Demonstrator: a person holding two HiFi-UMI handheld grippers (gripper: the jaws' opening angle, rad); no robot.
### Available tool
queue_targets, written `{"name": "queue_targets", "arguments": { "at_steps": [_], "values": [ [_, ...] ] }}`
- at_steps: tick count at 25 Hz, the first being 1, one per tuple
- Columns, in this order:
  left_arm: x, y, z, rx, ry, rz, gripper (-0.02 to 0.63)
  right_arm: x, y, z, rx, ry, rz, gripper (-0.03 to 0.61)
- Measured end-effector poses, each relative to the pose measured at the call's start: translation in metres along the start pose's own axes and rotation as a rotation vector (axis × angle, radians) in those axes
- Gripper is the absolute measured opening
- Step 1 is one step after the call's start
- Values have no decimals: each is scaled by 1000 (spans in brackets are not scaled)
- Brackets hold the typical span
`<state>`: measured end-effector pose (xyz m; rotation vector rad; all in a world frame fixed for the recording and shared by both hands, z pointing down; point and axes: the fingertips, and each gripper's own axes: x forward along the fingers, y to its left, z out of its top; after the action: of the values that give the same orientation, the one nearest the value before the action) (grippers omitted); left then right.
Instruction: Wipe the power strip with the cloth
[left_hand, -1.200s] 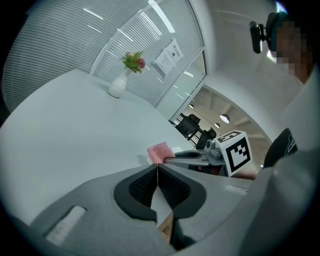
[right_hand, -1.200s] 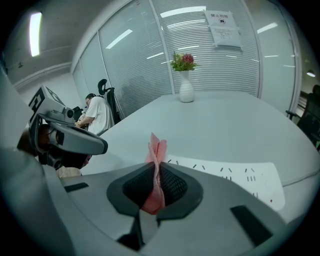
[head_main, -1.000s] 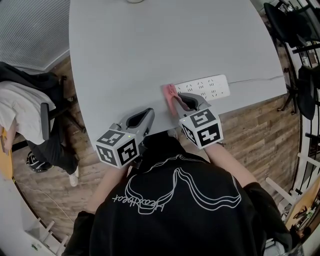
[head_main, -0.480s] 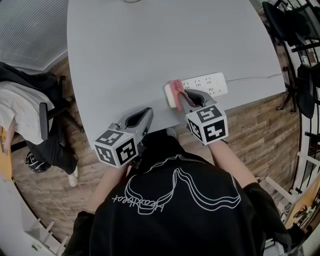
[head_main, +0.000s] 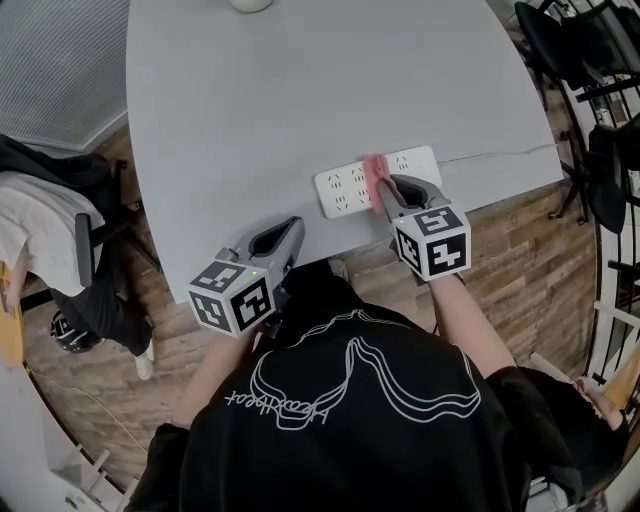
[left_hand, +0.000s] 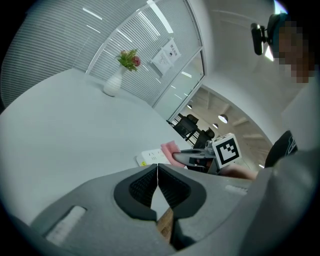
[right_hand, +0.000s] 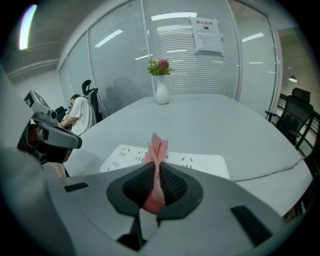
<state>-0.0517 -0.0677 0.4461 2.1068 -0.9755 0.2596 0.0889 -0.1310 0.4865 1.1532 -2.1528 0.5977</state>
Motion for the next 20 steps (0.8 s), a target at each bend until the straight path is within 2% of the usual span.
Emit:
{"name": "queue_targets", "arguments": {
  "at_steps": [13, 20],
  "values": [
    [20, -18, 9, -4, -5, -21, 14, -25, -76, -13, 64, -9, -115, 35],
    [22, -18, 9, -2, 0, -16, 14, -37, -96, -20, 74, -1, -164, 35]
  ]
}}
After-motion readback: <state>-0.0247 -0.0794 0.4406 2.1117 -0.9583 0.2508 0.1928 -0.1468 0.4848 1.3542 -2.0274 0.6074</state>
